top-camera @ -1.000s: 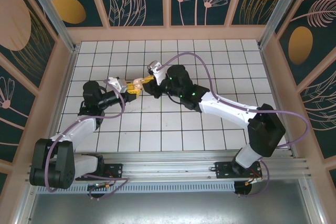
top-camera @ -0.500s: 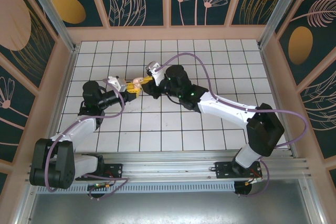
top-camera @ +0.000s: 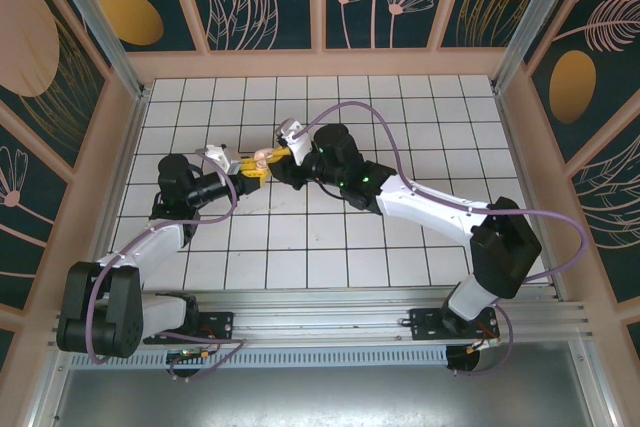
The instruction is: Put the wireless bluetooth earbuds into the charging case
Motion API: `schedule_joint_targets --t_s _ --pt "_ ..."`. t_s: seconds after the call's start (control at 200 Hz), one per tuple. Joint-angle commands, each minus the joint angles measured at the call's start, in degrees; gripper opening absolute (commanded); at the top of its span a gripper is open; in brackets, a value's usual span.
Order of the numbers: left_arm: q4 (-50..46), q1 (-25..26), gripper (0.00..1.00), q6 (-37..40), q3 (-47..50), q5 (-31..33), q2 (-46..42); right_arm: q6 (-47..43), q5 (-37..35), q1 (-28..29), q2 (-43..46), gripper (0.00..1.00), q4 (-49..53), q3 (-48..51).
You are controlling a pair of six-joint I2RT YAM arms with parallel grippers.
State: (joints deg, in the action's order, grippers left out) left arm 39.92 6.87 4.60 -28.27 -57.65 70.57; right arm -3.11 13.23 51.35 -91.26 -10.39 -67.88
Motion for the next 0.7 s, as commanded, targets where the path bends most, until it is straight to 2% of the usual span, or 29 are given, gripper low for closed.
schedule_joint_targets --t_s 0.0,0.395,0.566,0.696 --pt "4.29 0.16 0.11 -0.65 -0.48 -1.08 0.01 -0.75 0.65 0.34 -0.33 0.28 2.92 -1.37" --pt "4.02 0.16 0.11 -1.01 -0.69 -0.95 0.63 2.22 1.92 -0.90 1.70 0.46 0.44 -1.12" --pt "1.77 0.15 0.11 -1.25 -1.52 2.27 1.45 6.95 2.48 -2.78 3.62 0.46 2.15 -0.53" --pt "1.46 0.16 0.11 -3.14 -2.22 4.07 2.85 12.58 4.25 -4.88 5.19 0.47 7.31 -0.06"
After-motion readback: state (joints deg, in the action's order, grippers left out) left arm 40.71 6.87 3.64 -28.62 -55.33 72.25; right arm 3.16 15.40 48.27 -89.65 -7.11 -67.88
